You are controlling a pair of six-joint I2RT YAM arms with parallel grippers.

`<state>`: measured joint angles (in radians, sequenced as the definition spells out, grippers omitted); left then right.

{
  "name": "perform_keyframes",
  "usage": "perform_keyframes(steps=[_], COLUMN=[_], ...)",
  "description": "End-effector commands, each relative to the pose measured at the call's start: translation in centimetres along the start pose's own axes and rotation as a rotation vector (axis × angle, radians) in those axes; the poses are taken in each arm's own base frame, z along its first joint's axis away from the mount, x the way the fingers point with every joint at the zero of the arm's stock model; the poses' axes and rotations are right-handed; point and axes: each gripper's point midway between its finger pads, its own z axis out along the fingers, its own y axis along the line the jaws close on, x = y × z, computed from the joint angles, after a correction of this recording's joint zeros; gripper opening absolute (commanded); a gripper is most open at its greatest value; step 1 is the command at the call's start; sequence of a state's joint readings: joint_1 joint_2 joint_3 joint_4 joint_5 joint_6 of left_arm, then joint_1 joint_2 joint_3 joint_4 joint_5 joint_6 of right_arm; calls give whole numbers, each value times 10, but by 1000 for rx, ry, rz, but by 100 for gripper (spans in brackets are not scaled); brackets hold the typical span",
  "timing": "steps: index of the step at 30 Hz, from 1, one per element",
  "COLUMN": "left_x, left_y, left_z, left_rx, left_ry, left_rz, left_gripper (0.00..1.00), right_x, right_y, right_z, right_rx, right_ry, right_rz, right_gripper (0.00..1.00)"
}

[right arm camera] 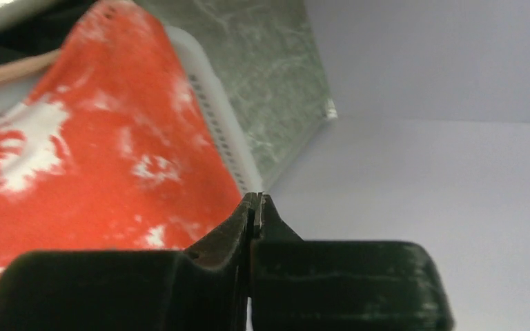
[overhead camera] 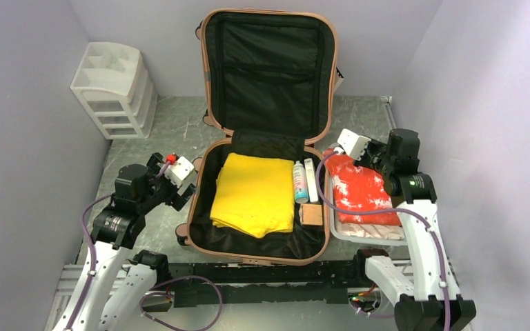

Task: Open, take out, and arrange the luggage
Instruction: Place the clothes in the bin.

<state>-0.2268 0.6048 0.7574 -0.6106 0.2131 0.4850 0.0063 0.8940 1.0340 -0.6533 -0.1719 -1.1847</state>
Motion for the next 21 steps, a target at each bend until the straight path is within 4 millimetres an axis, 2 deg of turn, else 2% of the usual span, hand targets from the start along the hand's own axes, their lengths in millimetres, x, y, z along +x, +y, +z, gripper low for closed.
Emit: perform_keyframes(steps=[1,5,8,13,15,17,19,21], left_x=[-8,-7,-7,-7,-8,-7,-7,-7], left_y=[2,2,1,1,1,2,2,1], left_z=[-1,-1,0,0,0,0,0,0], left_rx=[-5,-4,1,2,1,0,0,2], left_ry=[-37,-35,-35,-37,-38,-37,-37,-37], left_rz=[2,2,1,3,3,3,2,2], left_gripper=[95,95,95,95,95,95,95,95], right_x=[-3,32,67,101,103,97,82,64], right_y=[40,75,98,122,117,104,82,50], right_z=[34,64,80,98,98,93,83,69], right_rx=[-144,-199,-226,-327,-351,-339,-296,-190], right_ry=[-70,37,110,192,194,183,132,67], right_rz=[111,131,165,261,298,309,304,288], right_gripper=[0,0,0,0,0,0,0,0])
